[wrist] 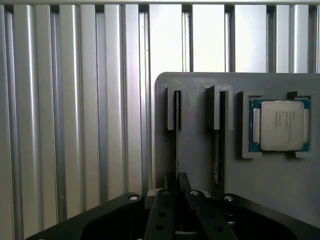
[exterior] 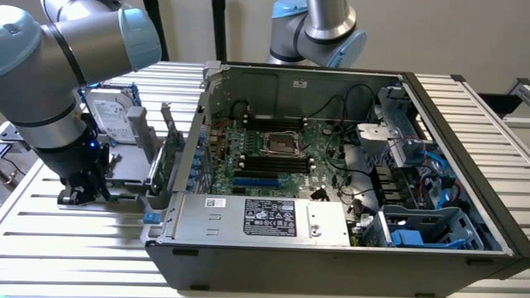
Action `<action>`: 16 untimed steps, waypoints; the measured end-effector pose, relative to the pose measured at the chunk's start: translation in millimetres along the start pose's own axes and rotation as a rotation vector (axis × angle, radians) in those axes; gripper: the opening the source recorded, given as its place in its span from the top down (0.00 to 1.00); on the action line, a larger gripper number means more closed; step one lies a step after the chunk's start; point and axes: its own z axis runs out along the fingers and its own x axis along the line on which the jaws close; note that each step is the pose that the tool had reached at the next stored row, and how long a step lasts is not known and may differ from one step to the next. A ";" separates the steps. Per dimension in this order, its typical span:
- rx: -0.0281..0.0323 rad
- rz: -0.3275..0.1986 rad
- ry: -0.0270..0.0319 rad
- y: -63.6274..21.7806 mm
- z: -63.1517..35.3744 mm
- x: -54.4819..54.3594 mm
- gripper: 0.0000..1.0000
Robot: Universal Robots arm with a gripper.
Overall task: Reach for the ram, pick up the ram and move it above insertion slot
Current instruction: 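Pick up the ram and move it above insertion slot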
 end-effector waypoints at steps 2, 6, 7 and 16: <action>-0.0008 0.000 -0.0003 0.0 -1.6 -0.1 0.87; -0.0024 0.000 -0.0004 0.3 -7.9 -0.3 0.87; -0.0028 0.000 -0.0003 0.4 -9.9 -0.3 0.87; -0.0038 0.000 -0.0003 1.9 -40.1 -1.3 0.87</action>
